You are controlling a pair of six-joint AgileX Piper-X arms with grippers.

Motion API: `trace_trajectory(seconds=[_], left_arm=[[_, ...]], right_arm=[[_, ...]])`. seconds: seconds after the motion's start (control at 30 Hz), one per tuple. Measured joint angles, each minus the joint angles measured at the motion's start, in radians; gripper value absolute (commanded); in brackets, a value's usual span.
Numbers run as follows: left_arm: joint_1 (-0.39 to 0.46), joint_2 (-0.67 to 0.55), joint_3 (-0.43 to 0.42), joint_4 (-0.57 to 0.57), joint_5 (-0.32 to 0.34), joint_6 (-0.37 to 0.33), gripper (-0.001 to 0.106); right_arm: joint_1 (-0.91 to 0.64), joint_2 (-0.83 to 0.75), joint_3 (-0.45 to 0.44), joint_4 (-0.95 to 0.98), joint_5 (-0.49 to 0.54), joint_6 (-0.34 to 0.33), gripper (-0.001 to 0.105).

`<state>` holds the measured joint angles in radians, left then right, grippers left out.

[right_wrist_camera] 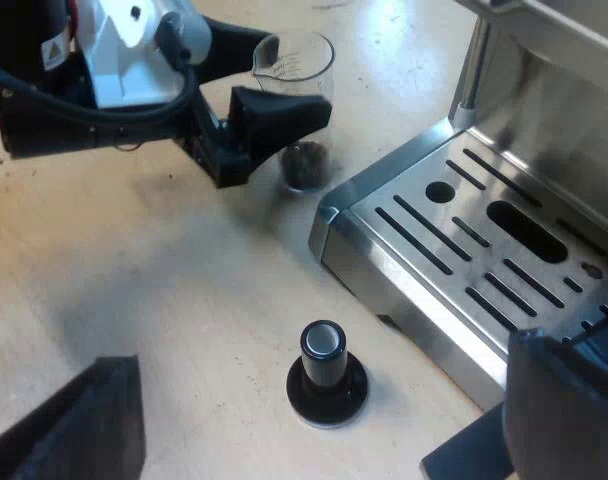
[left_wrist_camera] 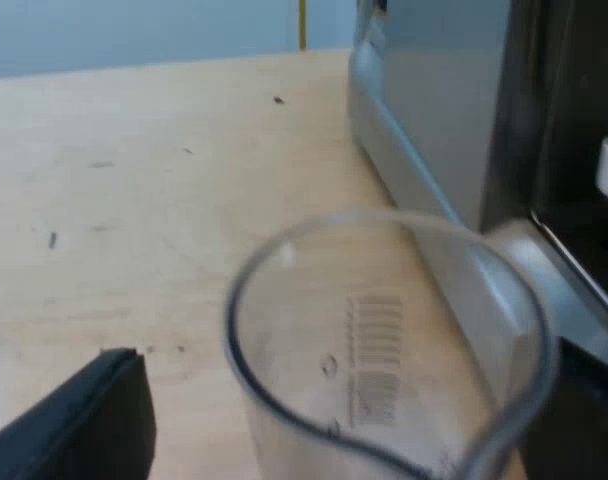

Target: Pour the beans into the coffee machine

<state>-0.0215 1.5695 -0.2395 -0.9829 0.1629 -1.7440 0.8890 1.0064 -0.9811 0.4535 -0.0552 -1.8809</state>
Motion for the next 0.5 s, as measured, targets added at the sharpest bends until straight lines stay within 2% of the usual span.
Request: trace_trajectory(seconds=[0.13,0.27,0.37,0.43,0.5], left_arm=[[0.000,0.059,-0.037,-0.002,0.014,-0.010,0.088],[0.000,0.064,-0.041,0.000,0.016,-0.014,0.086],[0.000,0.064,-0.041,0.000,0.016,-0.014,0.067],[0.000,0.064,-0.041,0.000,0.016,-0.014,0.045],[0.000,0.064,-0.041,0.000,0.016,-0.014,0.035]], right_arm=[[0.000,0.000,0.000,0.000,0.000,0.003,0.078],[0.000,0.000,0.000,0.000,0.000,0.003,0.078],[0.000,0.000,0.000,0.000,0.000,0.003,0.078],[0.000,0.000,0.000,0.000,0.000,0.003,0.078],[0.000,0.000,0.000,0.000,0.000,0.003,0.078]])
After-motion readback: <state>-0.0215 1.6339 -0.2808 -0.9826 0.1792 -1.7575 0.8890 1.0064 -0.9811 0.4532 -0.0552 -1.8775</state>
